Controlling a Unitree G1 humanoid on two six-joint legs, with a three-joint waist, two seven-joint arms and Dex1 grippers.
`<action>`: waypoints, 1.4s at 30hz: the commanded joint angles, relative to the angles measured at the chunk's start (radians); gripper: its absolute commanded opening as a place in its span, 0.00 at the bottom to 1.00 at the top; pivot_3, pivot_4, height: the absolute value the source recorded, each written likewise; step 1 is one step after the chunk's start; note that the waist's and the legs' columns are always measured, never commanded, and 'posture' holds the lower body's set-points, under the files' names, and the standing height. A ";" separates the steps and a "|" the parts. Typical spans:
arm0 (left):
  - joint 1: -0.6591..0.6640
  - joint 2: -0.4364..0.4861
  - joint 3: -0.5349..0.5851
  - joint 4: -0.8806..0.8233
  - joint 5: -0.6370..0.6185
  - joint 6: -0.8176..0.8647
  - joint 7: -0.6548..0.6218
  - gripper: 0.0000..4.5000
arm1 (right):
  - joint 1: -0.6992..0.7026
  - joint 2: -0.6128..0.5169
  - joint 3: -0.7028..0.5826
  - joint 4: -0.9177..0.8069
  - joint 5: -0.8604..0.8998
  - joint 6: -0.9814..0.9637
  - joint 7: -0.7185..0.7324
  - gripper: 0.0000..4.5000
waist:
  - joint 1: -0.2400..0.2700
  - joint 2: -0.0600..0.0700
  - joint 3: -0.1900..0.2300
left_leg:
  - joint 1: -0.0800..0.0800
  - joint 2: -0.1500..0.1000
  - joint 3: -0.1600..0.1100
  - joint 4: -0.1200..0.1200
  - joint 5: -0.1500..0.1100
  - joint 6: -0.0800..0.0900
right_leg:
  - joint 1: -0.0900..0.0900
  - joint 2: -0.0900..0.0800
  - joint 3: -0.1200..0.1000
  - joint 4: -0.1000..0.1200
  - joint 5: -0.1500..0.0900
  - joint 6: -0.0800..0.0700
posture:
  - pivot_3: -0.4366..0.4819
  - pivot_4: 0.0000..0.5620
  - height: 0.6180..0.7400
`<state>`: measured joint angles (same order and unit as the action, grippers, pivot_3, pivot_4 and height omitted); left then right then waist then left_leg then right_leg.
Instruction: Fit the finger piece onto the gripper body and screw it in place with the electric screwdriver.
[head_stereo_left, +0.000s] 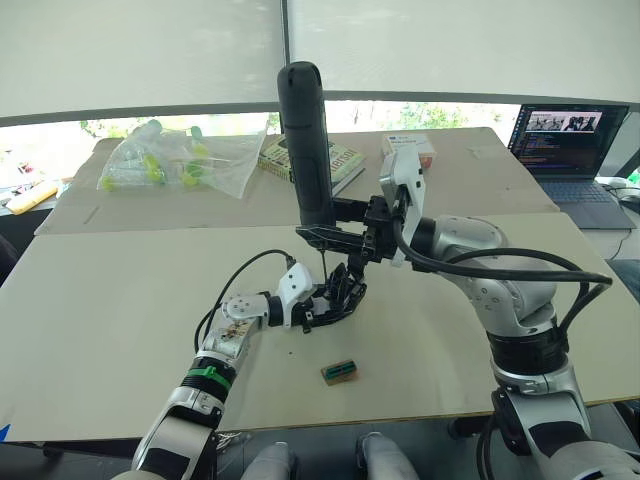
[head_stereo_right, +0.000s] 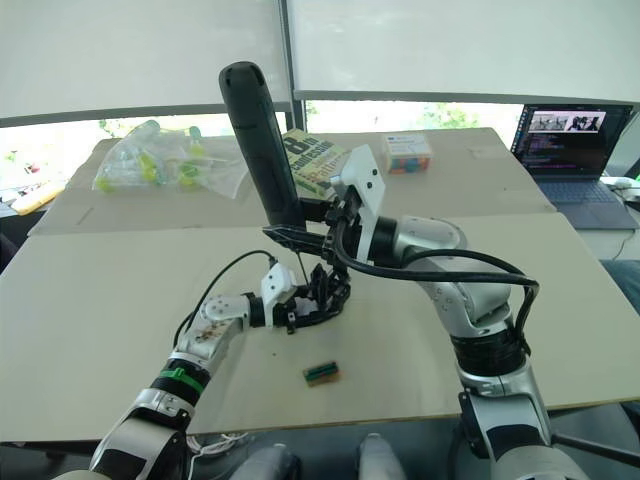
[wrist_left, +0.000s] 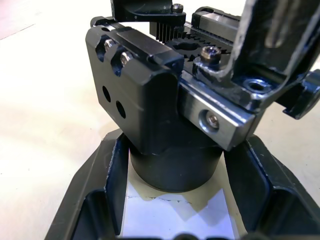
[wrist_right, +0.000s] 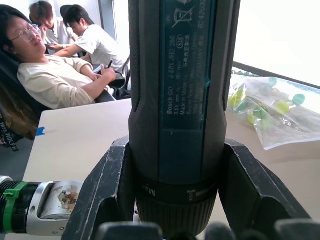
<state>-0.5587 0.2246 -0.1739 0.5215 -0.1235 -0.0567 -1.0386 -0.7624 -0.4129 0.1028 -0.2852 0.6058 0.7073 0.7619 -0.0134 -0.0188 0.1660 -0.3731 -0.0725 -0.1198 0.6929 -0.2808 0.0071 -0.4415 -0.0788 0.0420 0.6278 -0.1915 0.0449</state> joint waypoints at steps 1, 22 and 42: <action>0.008 0.004 -0.003 -0.036 -0.010 0.006 -0.004 0.51 | -0.013 0.006 -0.029 -0.032 0.003 -0.050 0.008 0.42 | 0.000 0.000 0.000 | 0.000 0.000 0.000 0.000 0.000 0.000 | 0.000 0.000 0.000 0.000 0.000 0.000 | 0.48 0.27 1.00; 0.003 0.007 -0.001 -0.041 -0.011 0.011 -0.001 0.51 | 0.012 0.011 -0.026 -0.040 -0.008 -0.050 0.007 0.42 | -0.002 0.000 0.000 | 0.000 0.000 0.000 0.000 0.000 0.000 | 0.000 0.000 0.000 0.000 0.000 0.000 | 0.48 0.27 1.00; -0.003 0.003 0.000 -0.042 -0.013 0.014 0.000 0.51 | 0.015 0.017 -0.010 -0.022 -0.034 -0.076 0.024 0.42 | -0.001 0.000 0.000 | 0.000 0.000 0.000 0.000 0.000 0.000 | 0.000 0.000 0.000 0.000 0.000 0.000 | 0.48 0.27 1.00</action>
<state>-0.5526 0.2281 -0.1739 0.5069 -0.1242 -0.0454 -1.0366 -0.7325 -0.4004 0.1084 -0.2814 0.5697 0.6825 0.7719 -0.0147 -0.0188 0.1660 -0.3731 -0.0724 -0.1198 0.6925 -0.2808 0.0070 -0.4418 -0.0788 0.0421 0.6276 -0.1915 0.0449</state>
